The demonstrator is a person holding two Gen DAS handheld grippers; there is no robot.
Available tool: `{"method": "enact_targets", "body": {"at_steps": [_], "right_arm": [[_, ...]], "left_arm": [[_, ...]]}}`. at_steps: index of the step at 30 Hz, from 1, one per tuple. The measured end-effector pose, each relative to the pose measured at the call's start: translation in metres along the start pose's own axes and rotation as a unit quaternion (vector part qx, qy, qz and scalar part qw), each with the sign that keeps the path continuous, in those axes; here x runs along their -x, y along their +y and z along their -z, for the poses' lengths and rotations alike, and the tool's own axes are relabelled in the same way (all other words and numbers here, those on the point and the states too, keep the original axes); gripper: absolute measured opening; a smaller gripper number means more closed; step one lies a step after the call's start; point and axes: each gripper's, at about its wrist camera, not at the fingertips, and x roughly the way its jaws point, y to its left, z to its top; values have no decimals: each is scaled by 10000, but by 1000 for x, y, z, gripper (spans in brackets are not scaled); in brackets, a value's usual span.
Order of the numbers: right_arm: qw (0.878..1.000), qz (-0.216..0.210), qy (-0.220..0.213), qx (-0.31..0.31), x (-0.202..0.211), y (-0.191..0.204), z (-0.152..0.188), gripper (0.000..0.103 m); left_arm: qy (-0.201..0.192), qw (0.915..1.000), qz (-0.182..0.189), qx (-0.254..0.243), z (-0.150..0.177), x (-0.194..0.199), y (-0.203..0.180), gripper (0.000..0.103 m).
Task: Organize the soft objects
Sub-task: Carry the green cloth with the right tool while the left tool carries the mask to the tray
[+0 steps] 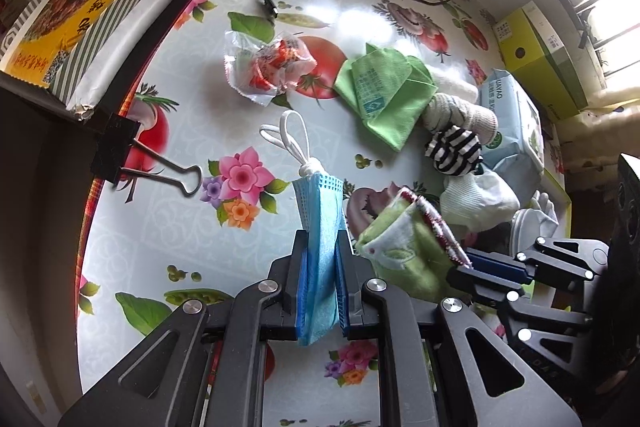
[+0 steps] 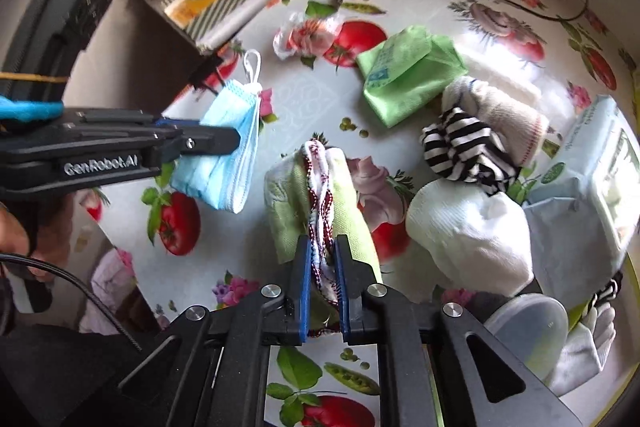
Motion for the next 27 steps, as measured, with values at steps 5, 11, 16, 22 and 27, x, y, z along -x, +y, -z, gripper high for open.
{"method": "enact_targets", "body": {"at_steps": [5, 11, 16, 22, 27], "right_arm": [[9998, 66, -124, -164, 6, -4, 4, 11], [9985, -45, -443, -310, 31, -4, 8, 11], [9959, -91, -704, -553, 54, -11, 14, 11], [9906, -57, -1035, -888, 81, -25, 30, 11], [9837, 16, -1305, -1235, 103, -40, 46, 11]], "left_arm": [[11, 10000, -14, -83, 2, 2, -9, 12], [-64, 9998, -20, -185, 2, 12, -22, 12], [-122, 9994, 51, -328, 4, 21, -38, 12], [-155, 9982, 109, -576, 2, 29, -61, 12], [-175, 9960, 169, -858, -5, 31, -87, 12]]}}
